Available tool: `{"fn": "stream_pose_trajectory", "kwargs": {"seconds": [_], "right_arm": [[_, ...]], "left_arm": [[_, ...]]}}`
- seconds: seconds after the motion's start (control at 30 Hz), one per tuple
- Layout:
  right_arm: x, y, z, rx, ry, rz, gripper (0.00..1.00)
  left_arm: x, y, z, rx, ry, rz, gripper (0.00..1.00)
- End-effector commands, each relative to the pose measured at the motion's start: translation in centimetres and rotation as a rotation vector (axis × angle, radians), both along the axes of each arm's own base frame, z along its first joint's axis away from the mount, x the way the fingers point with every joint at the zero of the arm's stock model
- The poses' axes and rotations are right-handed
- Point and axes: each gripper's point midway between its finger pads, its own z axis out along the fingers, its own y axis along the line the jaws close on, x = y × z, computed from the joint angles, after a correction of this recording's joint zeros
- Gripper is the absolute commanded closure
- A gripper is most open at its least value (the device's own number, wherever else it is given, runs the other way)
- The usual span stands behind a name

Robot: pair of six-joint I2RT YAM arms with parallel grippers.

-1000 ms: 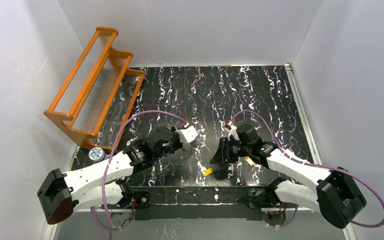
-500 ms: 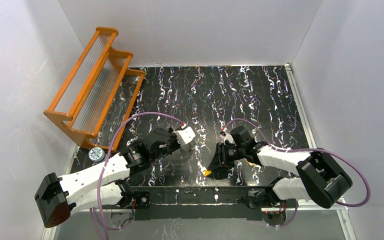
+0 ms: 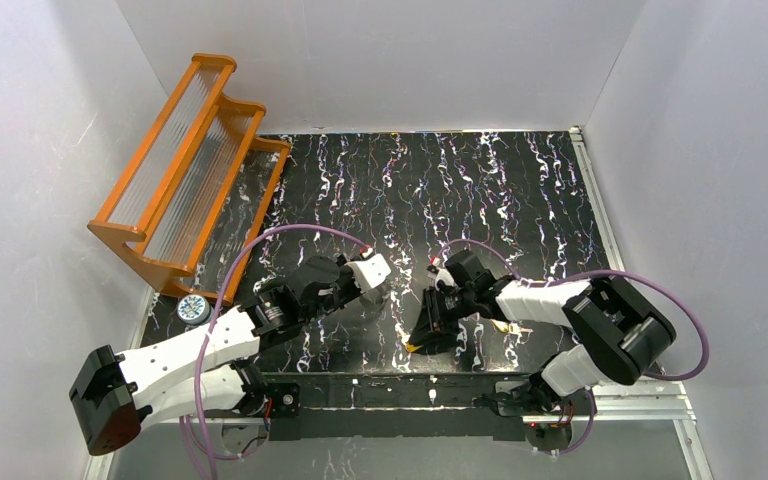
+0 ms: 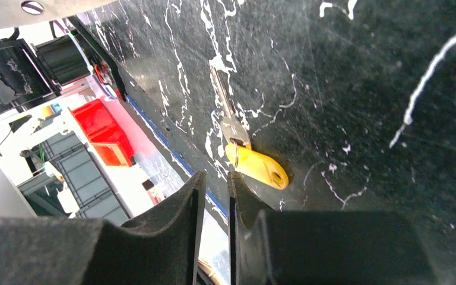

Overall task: Put the keys on the keyring
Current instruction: Pick up the key from the center of the board.

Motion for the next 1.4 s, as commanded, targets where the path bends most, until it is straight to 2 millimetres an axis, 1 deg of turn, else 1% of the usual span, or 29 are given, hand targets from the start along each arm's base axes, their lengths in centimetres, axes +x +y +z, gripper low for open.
{"fn": "stream_pose_trajectory", "kwargs": {"seconds": [0.0, 0.13, 0.2, 0.47, 0.57, 0.7, 0.87, 0.97, 1.07, 1.2, 1.3, 1.37], "right_arm": [[0.6, 1.3, 0.7, 0.024, -0.024, 0.036, 0.73], [0.9, 1.3, 0.3, -0.015, -0.036, 0.037, 0.73], [1.2, 1.4, 0.4, -0.025, -0.056, 0.038, 0.73], [1.1, 0.4, -0.2, -0.139, -0.091, 0.045, 0.69], [0.7, 0.2, -0.6, -0.165, -0.083, 0.061, 0.69], [0.0, 0.8, -0.8, -0.153, -0.063, 0.083, 0.69], [0.0, 1.7, -1.0, -0.145, -0.063, 0.106, 0.72], [0.4, 2.0, -1.1, -0.152, -0.077, 0.102, 0.79], [0.7, 1.9, -1.5, -0.173, -0.089, 0.099, 0.83], [1.1, 1.7, -2.0, -0.209, -0.106, 0.097, 0.93], [1.8, 1.6, -1.6, -0.224, -0.155, 0.106, 0.99], [2.3, 1.6, -0.9, -0.218, -0.213, 0.128, 0.99]], "left_arm": [[-0.8, 0.1, -0.5, 0.011, 0.024, -0.031, 1.0], [-1.0, 0.3, -0.8, 0.026, 0.033, -0.035, 1.0], [-1.0, 0.4, -0.9, 0.026, 0.033, -0.036, 1.0], [-1.1, 0.4, -1.1, 0.034, 0.034, -0.038, 1.0], [-1.1, 0.4, -1.2, 0.035, 0.037, -0.041, 1.0], [-1.0, 0.3, -0.9, 0.03, 0.032, -0.041, 1.0], [-1.1, 0.5, -0.7, 0.028, 0.025, -0.039, 1.0], [-1.1, 0.6, -0.7, 0.03, 0.023, -0.039, 1.0], [-1.2, 0.7, -0.7, 0.026, 0.024, -0.038, 1.0], [-1.2, 0.7, -0.6, 0.025, 0.022, -0.039, 1.0], [-1.2, 0.8, -0.4, 0.028, 0.017, -0.038, 1.0], [-1.2, 0.9, -0.2, 0.03, 0.015, -0.037, 1.0]]}}
